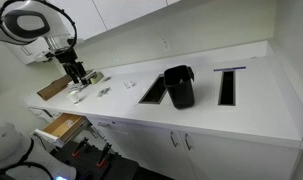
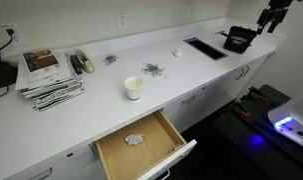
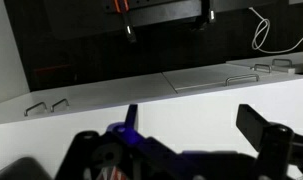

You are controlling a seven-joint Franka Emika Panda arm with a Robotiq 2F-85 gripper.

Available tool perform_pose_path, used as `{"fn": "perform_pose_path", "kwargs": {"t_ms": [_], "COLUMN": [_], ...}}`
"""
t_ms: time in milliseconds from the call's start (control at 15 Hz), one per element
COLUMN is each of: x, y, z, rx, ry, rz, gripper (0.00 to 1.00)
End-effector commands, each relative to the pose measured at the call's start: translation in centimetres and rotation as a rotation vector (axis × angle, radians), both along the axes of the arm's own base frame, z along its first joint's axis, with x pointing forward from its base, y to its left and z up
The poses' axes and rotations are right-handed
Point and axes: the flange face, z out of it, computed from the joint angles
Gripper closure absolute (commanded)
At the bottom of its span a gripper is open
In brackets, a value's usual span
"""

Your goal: Open the right door of the cabinet on the far right

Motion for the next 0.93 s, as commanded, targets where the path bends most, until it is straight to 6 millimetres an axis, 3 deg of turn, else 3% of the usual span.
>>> {"fn": "perform_pose_path", "kwargs": {"t_ms": [0,267,400,600,867], "x": [0.0,0.0,0.1,-0.6,-3.8], "y": [0.0,0.0,-2.0,-9.2,-20.9], "z": [0.0,0.0,0.8,1.3,-0.6], "rx": [0.000,0.000,-0.006,-0.014,-0.001], "ry": [0.001,0.001,-0.037,-0.061,-0.095], "rz": [0.000,0.000,-0.092,-0.276,-0.531], "gripper": [0.00,0.00,0.00,0.00,0.00]}}
